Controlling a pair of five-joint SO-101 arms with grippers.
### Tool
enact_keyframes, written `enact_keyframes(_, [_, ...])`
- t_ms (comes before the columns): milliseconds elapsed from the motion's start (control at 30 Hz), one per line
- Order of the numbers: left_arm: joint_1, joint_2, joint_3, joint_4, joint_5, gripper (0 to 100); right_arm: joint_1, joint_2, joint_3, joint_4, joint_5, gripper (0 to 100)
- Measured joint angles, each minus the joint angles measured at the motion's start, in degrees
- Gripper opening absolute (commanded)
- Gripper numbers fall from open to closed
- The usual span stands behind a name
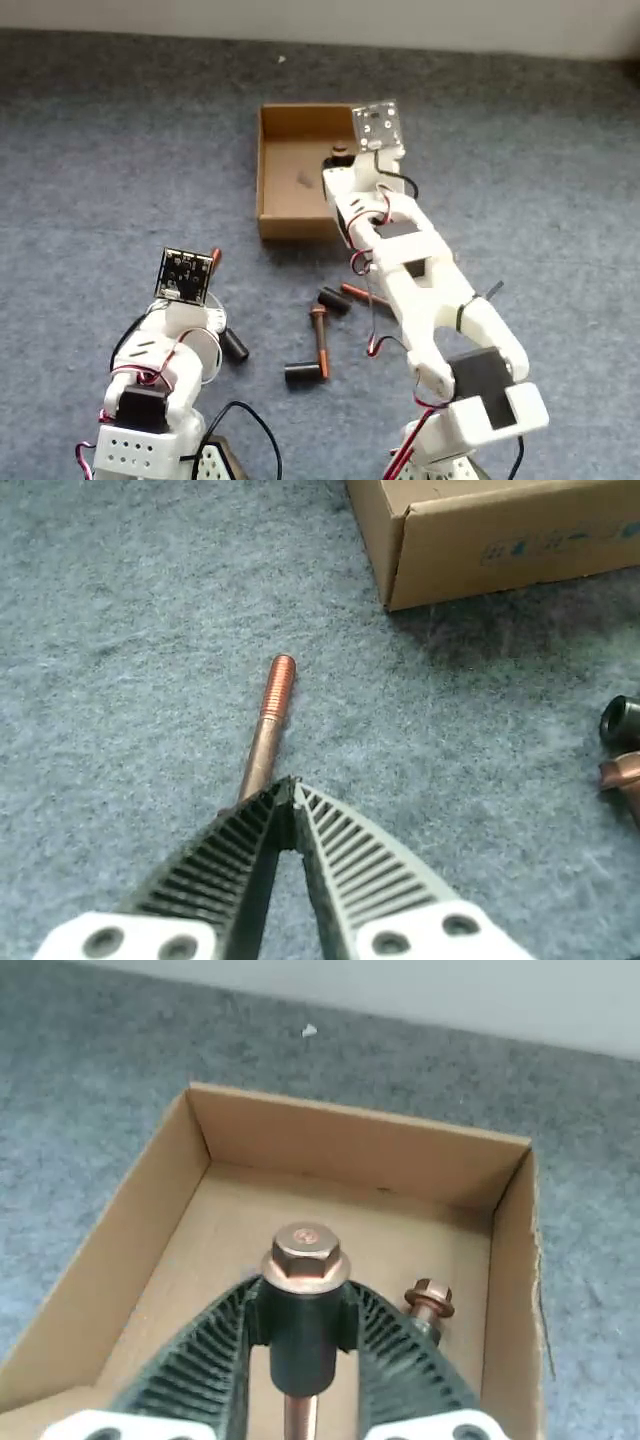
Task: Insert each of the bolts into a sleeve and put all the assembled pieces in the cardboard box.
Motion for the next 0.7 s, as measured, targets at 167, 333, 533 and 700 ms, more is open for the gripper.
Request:
enact_keyframes(167, [0.0,0.0,0.0,0.0,0.0,1,0.0,6.42,-2.29,-0.26,0.0,0.7])
enact_keyframes(333, [0.0,0.0,0.0,0.0,0.0,1,0.0,12.57,-7.3,-0.35,0.0,10.1])
enact_keyframes(533, [0.0,0.0,0.0,0.0,0.0,1,0.09,15.12,-11.96,5.54,0.0,14.9])
enact_keyframes(700, [0.0,0.0,0.0,0.0,0.0,1,0.0,15.12,-13.27,8.18,0.0,14.9])
